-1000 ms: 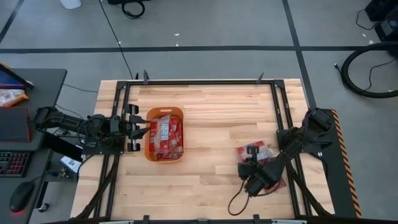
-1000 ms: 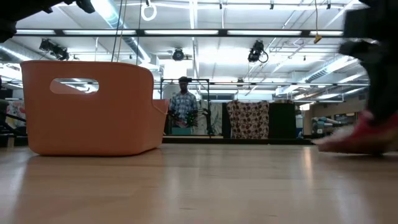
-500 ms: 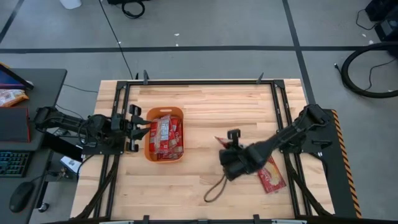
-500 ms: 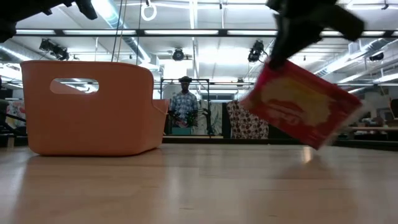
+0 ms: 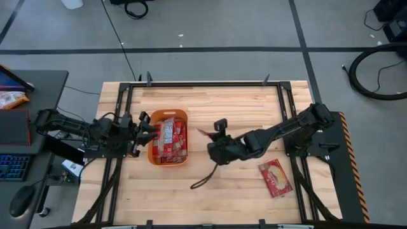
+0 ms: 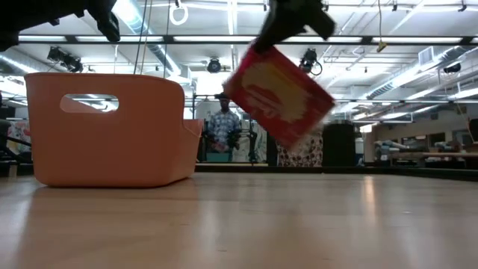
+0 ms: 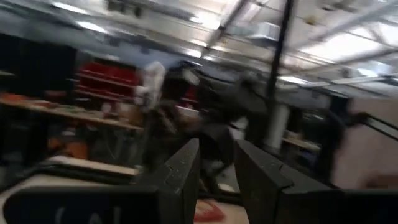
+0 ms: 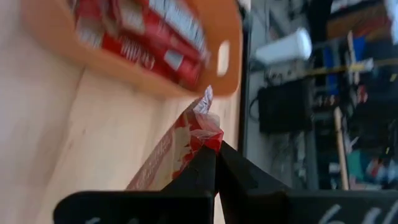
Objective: Sort popcorn bags into baskets
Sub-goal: Put the popcorn bag into the orange bin
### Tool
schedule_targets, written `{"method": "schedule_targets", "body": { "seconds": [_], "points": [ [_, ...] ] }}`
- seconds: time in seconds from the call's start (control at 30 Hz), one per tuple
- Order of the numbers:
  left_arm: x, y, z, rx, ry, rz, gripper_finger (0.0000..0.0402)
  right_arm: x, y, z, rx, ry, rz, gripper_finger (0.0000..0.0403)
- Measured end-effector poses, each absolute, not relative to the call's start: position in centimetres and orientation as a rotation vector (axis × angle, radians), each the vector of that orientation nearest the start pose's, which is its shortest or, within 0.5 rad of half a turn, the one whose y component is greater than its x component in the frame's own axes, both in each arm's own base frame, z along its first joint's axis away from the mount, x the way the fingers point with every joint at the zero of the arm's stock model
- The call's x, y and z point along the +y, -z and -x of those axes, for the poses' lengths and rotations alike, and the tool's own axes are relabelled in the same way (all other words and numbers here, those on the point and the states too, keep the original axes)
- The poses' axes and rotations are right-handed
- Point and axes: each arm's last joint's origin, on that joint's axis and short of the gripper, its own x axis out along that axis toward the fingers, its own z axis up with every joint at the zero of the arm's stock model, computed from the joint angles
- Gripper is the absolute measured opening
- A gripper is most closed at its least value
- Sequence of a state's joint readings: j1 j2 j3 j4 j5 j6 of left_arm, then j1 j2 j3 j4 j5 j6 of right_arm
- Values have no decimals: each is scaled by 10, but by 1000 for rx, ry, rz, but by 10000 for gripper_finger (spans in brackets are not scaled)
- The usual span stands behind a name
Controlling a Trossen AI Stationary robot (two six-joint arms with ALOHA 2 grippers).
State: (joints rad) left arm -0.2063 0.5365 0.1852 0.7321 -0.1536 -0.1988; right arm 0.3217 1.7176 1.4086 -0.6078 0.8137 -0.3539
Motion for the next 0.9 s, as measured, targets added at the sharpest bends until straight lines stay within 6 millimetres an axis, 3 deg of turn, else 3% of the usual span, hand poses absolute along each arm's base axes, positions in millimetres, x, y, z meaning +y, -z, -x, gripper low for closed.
{"method": "schedule_targets", "body": {
  "seconds": [0.17, 0.47, 0.73, 0.9],
  "points": [
    [-34, -251, -127, -405, 328, 191, 105, 86, -291, -369, 734, 283, 902, 10],
    [-44, -254, -122, -443, 406, 171, 105, 56, -309, -396, 482, 199, 909, 10],
    [-37, -250, -127, -410, 231, 165, 105, 31, -294, -429, 322, 199, 1013, 9],
    [-31, -249, -128, -396, 128, 132, 105, 7, -268, -450, 266, 188, 1047, 9]
  ]
}}
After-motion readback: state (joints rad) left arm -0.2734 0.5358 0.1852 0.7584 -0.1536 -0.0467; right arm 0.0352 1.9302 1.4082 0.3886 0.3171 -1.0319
